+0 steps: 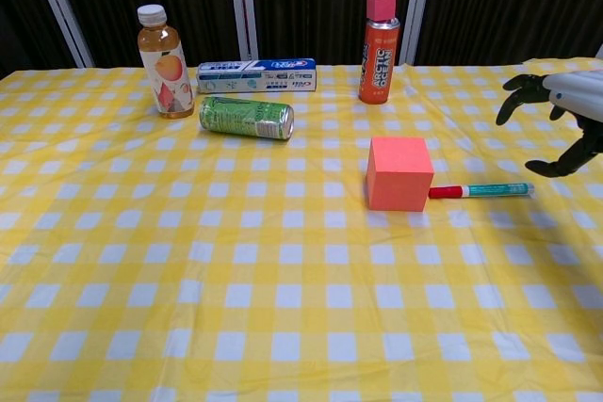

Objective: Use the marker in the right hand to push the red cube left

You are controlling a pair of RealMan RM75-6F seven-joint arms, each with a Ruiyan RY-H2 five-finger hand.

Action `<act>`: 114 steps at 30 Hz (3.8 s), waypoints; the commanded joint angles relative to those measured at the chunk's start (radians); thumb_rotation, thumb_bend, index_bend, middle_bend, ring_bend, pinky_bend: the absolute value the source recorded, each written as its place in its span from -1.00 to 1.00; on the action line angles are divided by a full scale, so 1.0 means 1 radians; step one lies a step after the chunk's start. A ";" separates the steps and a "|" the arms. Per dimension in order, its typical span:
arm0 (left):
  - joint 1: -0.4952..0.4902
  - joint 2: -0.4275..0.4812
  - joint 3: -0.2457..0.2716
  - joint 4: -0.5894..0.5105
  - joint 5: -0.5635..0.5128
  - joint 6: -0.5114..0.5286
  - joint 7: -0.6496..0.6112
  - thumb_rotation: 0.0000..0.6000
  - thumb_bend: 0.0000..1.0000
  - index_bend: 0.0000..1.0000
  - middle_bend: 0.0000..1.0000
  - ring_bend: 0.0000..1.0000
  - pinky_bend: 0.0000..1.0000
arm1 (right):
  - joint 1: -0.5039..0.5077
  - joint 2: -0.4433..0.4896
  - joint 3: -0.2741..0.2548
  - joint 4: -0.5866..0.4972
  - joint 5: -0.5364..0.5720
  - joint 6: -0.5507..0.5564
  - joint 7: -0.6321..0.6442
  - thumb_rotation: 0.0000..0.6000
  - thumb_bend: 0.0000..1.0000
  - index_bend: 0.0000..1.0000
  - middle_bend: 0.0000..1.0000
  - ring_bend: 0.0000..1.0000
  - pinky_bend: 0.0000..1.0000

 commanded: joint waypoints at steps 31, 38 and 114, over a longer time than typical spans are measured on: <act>-0.020 0.012 0.004 -0.015 -0.036 -0.050 -0.027 1.00 -1.00 -1.00 -1.00 -1.00 -0.89 | 0.140 -0.223 -0.008 0.350 0.103 -0.141 0.101 1.00 -0.18 -0.25 -0.82 -0.96 -0.54; -0.022 0.016 0.006 -0.014 -0.034 -0.053 -0.038 1.00 -1.00 -1.00 -1.00 -1.00 -0.89 | 0.147 -0.256 -0.020 0.395 0.110 -0.148 0.104 1.00 -0.19 -0.01 -0.69 -0.90 -0.54; -0.029 0.023 0.017 -0.027 -0.016 -0.053 -0.086 1.00 -1.00 -0.98 -1.00 -1.00 -0.89 | 0.151 -0.351 -0.005 0.316 0.035 0.098 -0.063 1.00 -0.18 0.33 -0.42 -0.77 -0.53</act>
